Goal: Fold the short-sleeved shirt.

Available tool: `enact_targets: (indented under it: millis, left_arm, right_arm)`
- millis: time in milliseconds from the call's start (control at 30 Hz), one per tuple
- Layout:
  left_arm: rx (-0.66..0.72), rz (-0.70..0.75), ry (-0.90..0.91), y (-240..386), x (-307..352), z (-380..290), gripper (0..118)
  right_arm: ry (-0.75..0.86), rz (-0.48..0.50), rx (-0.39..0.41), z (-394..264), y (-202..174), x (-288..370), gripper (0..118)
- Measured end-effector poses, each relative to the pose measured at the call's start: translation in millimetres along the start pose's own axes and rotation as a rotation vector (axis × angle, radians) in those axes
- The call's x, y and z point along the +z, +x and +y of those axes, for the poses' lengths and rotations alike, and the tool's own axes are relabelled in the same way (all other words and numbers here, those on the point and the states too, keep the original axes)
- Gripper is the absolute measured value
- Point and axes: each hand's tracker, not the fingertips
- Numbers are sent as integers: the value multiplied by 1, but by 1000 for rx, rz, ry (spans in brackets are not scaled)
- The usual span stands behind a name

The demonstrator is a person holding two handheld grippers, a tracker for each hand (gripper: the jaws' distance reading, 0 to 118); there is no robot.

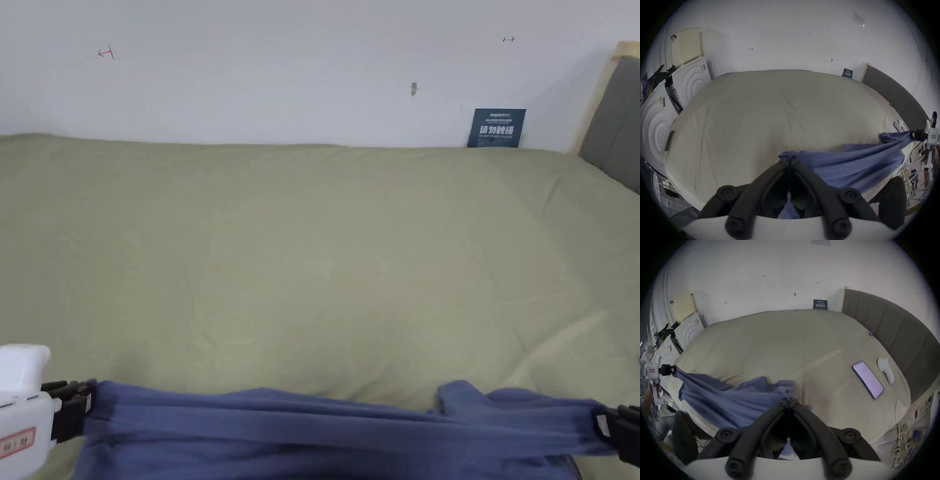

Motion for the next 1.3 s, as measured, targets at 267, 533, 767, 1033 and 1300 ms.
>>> enact_targets:
  millis: [267,533,767,1033,1300]
  left_arm:
    - [44,-2,-21,-3,2,-64,2]
    - [51,46,-18,-3,1,-69,109]
    - [10,90,240,49,72,-42,0]
    - [58,82,235,43,76,-47,0]
    - [270,-67,38,-28,35,-43,0]
  right_arm:
    - [-68,16,-42,-62,5,-3,0]
    - [-14,-11,-75,-92,-11,-4,105]
    - [335,-137,11,-55,-93,44,0]
    - [499,-126,-16,-54,-148,73,0]
    - [569,-164,30,-53,-175,87,0]
